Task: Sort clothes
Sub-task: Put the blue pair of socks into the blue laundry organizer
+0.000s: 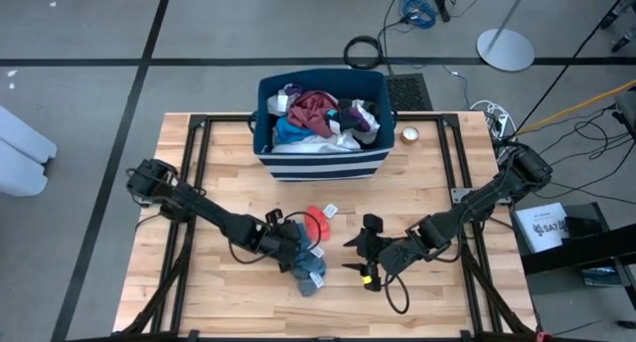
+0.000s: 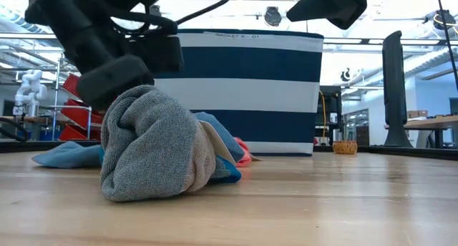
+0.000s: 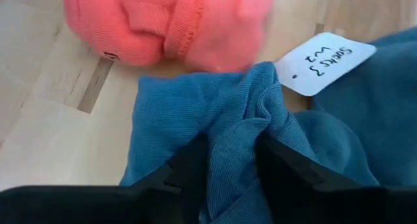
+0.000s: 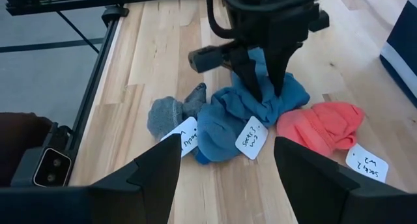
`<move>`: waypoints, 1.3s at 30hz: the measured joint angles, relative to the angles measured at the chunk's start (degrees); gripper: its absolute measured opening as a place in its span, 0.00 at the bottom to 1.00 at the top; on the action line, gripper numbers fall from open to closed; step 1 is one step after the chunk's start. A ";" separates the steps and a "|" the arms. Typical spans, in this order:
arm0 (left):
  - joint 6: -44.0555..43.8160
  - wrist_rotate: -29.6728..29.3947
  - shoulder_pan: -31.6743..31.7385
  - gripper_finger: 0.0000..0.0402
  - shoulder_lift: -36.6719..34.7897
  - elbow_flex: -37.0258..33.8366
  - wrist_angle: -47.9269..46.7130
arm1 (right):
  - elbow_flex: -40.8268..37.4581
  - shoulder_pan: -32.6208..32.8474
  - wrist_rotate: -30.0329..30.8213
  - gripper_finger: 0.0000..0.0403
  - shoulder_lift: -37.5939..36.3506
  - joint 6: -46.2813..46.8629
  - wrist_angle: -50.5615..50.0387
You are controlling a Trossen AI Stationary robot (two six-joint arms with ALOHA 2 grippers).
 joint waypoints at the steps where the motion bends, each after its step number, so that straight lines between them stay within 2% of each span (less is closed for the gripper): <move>1: -0.69 -0.23 0.00 0.34 0.74 0.08 0.11 | 0.00 0.00 0.00 0.58 0.00 0.00 0.02; 4: -2.18 -1.26 -0.06 0.26 2.03 0.10 0.08 | 0.00 0.00 -0.01 0.58 0.00 0.00 0.02; 8: -1.88 -4.11 -1.09 0.06 2.20 0.44 -0.82 | 0.00 0.02 0.00 0.58 0.00 -0.02 0.04; 9: -1.56 -4.85 -1.43 0.04 1.96 0.89 -1.79 | 0.00 0.02 0.00 0.58 0.00 -0.02 0.04; 14: 0.55 -6.33 -3.18 0.02 -0.39 5.00 -11.95 | 0.00 0.02 -0.01 0.58 0.00 -0.02 -0.06; 21: 4.84 -12.10 -5.88 0.02 -9.07 13.55 -22.39 | 0.00 0.00 0.01 0.58 0.00 -0.22 -0.09; 29: 11.44 -17.32 -7.26 0.01 -18.12 18.71 -22.38 | 0.00 0.00 0.01 0.58 0.00 -0.31 -0.14; 39: 18.61 -18.46 -7.26 0.01 -22.46 22.35 -21.00 | 0.00 0.00 0.01 0.58 0.00 -0.26 -0.16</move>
